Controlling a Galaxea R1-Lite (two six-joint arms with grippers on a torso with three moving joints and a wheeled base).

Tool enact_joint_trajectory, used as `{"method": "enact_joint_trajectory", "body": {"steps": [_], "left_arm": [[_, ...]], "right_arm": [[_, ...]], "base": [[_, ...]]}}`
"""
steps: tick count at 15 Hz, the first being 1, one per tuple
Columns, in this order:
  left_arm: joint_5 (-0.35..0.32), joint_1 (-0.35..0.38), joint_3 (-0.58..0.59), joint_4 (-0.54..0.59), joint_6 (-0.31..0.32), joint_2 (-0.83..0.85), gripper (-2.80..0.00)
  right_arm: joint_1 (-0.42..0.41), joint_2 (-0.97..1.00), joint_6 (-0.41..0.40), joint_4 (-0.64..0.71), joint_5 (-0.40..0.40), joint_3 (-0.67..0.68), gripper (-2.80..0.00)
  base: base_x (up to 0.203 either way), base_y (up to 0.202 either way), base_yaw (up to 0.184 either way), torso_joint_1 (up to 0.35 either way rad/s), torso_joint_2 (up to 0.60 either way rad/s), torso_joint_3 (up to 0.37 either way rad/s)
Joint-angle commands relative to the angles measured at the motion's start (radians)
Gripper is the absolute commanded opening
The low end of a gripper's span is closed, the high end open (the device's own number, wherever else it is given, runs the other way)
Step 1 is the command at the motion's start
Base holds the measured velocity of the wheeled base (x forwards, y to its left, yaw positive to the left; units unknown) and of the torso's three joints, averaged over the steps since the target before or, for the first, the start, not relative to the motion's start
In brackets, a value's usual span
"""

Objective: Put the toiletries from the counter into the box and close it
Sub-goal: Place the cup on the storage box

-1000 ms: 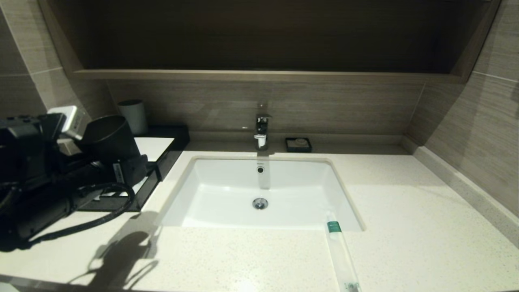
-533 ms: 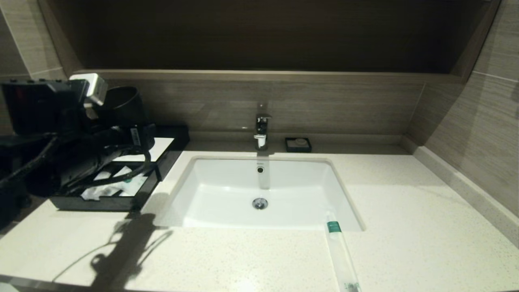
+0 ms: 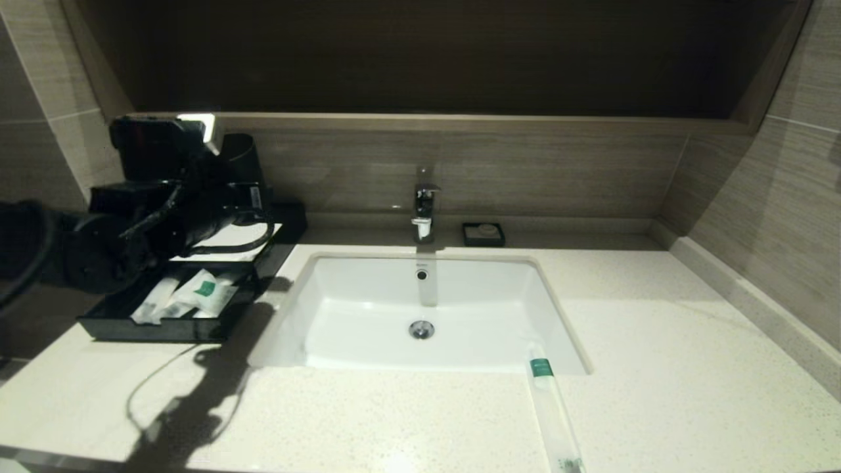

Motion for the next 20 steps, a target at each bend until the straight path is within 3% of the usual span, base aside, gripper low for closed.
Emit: {"method": "enact_joint_trajectory", "body": {"steps": [1, 5, 14, 20], "left_arm": [[0.002, 0.025, -0.059, -0.003, 0.001, 0.114, -2.80], [0.002, 0.050, -0.189, 0.000, 0.003, 0.227, -2.80], [-0.005, 0.100, -0.465, 0.182, -0.001, 0.354, -2.80], [-0.014, 0.101, -0.561, 0.184, -0.014, 0.431, -2.80]], "right_arm": [[0.000, 0.000, -0.001, 0.000, 0.000, 0.000, -2.80], [0.001, 0.000, -0.001, 0.000, 0.000, 0.000, -2.80], [0.000, 0.000, -0.001, 0.000, 0.000, 0.000, -2.80], [0.000, 0.000, -0.001, 0.000, 0.000, 0.000, -2.80]], "base": [[0.000, 0.000, 0.000, 0.000, 0.00, 0.000], [0.000, 0.000, 0.000, 0.000, 0.00, 0.000], [0.000, 0.000, 0.000, 0.000, 0.00, 0.000], [0.000, 0.000, 0.000, 0.000, 0.00, 0.000]]}}
